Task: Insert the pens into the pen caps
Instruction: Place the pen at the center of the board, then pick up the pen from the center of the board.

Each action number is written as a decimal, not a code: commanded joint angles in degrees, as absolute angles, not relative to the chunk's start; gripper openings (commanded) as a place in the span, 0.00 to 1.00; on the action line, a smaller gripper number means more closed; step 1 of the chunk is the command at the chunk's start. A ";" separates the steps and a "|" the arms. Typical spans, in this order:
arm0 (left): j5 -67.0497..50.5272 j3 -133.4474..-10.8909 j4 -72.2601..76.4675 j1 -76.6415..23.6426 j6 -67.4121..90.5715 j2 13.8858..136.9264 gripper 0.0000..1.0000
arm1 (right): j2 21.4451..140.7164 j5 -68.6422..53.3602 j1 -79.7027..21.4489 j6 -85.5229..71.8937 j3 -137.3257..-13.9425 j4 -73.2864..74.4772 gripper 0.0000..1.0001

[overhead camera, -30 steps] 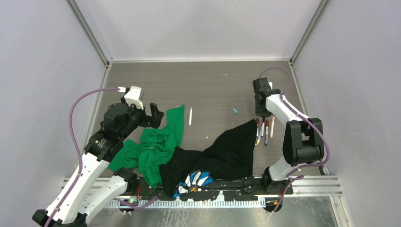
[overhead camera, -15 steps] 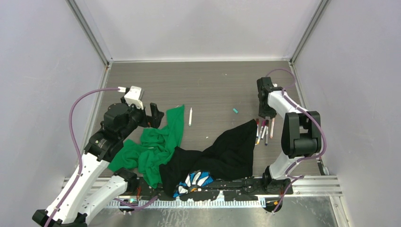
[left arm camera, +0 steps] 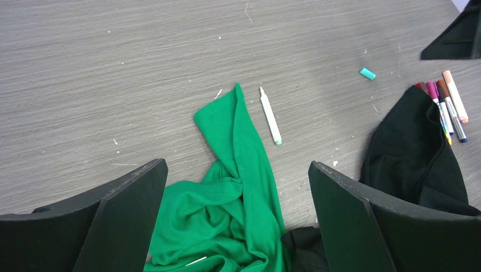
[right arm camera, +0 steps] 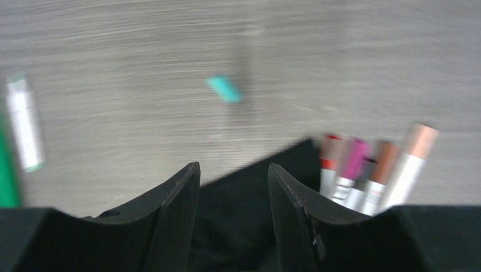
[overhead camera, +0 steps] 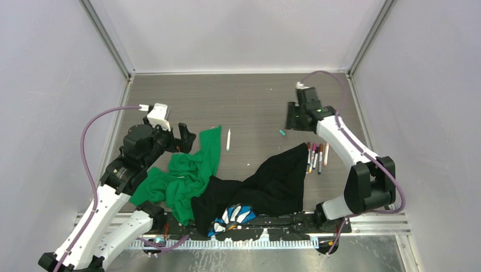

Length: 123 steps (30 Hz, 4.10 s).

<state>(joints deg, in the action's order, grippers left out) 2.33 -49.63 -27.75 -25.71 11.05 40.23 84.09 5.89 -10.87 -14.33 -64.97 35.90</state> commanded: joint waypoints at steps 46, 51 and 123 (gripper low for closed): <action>6.67 -48.51 -26.35 -25.53 29.12 38.13 0.98 | 124.51 19.79 -45.68 -26.84 -94.51 30.86 0.17; -1.95 -38.99 -14.45 -25.49 39.16 41.08 0.97 | 118.16 15.30 -43.60 -28.20 -84.77 26.86 0.01; -21.97 -55.13 -24.69 -19.46 11.82 49.19 0.00 | 78.36 -11.44 -18.39 -20.32 -56.43 19.17 0.62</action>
<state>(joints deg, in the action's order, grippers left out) -30.15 -55.16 -17.80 -19.62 24.32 52.99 72.36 -13.96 -21.28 -27.83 -54.52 5.87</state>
